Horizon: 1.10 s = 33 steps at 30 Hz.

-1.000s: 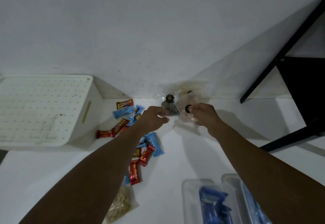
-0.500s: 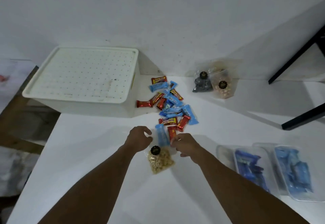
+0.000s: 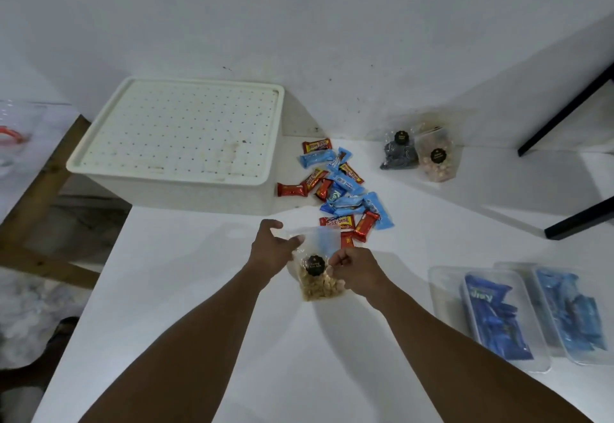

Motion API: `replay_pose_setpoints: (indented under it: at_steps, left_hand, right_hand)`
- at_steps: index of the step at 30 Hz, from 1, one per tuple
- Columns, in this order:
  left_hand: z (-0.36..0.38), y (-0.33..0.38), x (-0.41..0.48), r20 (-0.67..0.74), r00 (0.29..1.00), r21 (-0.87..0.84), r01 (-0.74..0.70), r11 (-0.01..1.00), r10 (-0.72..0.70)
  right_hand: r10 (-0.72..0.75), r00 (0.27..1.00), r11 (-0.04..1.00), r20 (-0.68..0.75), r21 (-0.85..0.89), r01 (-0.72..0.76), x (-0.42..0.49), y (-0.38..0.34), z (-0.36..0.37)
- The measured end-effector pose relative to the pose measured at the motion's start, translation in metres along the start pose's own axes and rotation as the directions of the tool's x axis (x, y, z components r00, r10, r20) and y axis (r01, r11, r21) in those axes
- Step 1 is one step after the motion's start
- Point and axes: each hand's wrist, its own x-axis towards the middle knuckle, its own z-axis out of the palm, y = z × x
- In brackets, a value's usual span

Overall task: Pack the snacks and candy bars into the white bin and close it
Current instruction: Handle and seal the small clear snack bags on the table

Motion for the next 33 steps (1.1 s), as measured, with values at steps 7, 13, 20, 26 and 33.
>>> replay_pose_setpoints:
  at_steps: [7,13,20,26,33]
  left_hand:
    - [-0.015,0.084,-0.008,0.221,0.952,-0.039,-0.207,0.978,0.210]
    - [-0.011,0.141,-0.012,0.293,0.906,-0.087,-0.292,0.952,0.305]
    - [-0.015,0.173,-0.018,0.277,0.874,-0.126,-0.380,0.916,0.400]
    - [-0.010,0.178,-0.016,0.221,0.879,-0.148,-0.398,0.905,0.423]
    - [-0.002,0.185,-0.025,0.178,0.873,-0.322,-0.384,0.865,0.454]
  right_hand:
    - [-0.115,0.993,0.982,-0.039,0.145,0.119,-0.001,-0.062,-0.058]
    - [-0.285,0.951,0.938,-0.120,0.169,0.302,-0.011,-0.117,-0.099]
    - [-0.385,0.896,0.888,-0.222,0.175,0.425,-0.025,-0.149,-0.117]
    - [-0.415,0.888,0.869,-0.199,0.203,0.451,-0.029,-0.156,-0.122]
    - [-0.411,0.880,0.820,-0.238,0.324,0.471,-0.032,-0.161,-0.124]
